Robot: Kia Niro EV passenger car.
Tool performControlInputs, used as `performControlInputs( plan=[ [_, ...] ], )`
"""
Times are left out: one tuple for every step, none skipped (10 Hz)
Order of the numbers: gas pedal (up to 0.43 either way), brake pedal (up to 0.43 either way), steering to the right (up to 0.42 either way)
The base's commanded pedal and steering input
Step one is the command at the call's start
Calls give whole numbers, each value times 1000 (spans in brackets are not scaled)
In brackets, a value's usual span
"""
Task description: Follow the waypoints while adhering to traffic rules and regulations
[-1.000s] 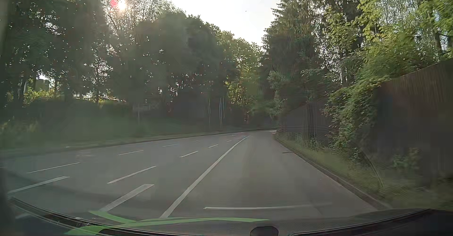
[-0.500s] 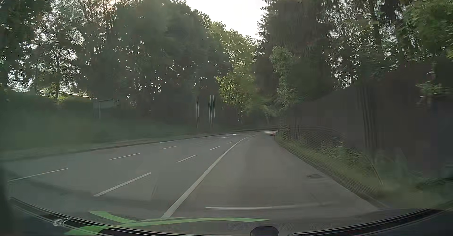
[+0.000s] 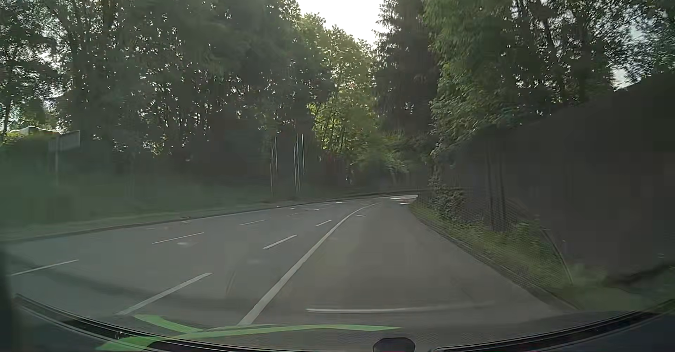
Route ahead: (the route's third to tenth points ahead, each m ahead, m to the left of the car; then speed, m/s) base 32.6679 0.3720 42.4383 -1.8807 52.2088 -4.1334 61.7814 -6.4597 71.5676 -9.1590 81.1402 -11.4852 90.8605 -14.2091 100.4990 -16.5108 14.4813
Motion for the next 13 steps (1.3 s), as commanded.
performControlInputs(
  plan=[
    [209, 0, 10],
    [209, 0, 9],
    [209, 0, 11],
    [209, 0, 11],
    [209, 0, 12],
    [220, 0, 12],
    [220, 0, 15],
    [220, 0, 16],
    [220, 0, 16],
    [209, 0, 16],
    [197, 0, 16],
    [197, 0, 16],
    [197, 0, 18]
  ],
)
